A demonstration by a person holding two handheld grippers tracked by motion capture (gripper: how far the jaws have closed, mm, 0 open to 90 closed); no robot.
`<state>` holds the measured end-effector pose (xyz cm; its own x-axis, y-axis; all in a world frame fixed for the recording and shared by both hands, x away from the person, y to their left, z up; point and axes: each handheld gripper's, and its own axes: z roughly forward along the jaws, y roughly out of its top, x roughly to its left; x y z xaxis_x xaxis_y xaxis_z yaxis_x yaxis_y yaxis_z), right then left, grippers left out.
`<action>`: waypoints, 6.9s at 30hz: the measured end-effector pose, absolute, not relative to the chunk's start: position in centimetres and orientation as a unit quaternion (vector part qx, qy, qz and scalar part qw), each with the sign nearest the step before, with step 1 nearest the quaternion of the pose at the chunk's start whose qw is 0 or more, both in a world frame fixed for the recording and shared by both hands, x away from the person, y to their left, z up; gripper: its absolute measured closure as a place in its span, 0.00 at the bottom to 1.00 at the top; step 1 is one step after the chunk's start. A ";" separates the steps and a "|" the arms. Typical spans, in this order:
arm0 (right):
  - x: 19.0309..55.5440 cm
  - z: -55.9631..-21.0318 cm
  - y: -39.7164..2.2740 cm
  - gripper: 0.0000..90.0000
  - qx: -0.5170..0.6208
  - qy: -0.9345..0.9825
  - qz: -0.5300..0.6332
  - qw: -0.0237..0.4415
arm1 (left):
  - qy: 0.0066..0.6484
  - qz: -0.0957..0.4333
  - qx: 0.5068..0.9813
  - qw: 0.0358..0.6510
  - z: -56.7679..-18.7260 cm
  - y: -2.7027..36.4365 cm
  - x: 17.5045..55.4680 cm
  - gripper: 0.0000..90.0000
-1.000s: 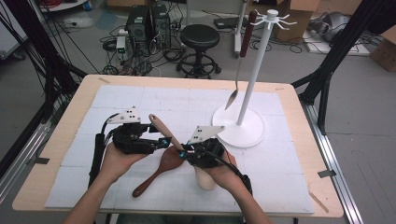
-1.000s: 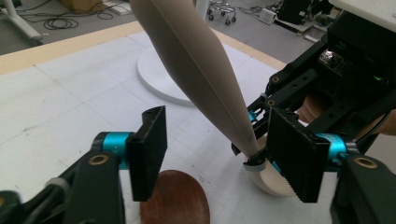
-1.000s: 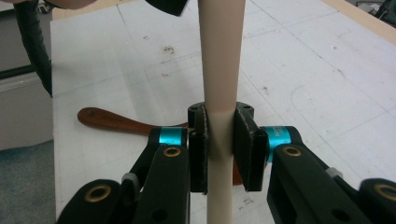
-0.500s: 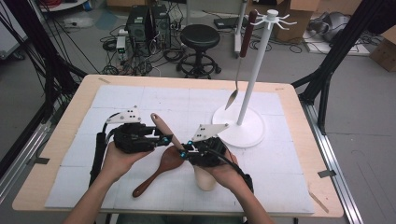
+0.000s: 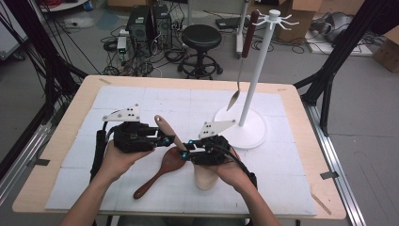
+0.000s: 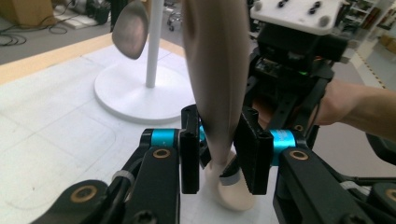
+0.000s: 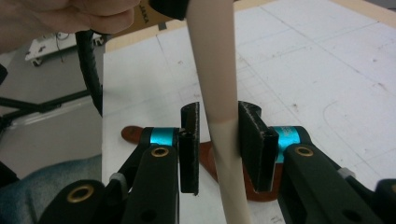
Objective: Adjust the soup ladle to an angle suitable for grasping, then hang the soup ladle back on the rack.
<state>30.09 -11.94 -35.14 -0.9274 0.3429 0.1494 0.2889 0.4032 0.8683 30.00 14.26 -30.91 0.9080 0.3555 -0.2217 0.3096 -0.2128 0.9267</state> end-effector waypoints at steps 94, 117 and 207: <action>30.2 -32.9 -16.1 0.86 0.241 0.774 0.581 0.068 | 0.204 0.070 0.789 0.575 -31.0 14.4 29.2 0.60; 31.8 -30.2 -20.4 0.86 0.273 0.760 0.579 0.112 | 0.239 0.094 0.788 0.560 -33.3 17.3 28.1 0.39; 37.1 -21.1 -27.6 0.86 0.328 0.724 0.582 0.174 | 0.268 0.116 0.780 0.554 -35.1 20.0 27.7 0.21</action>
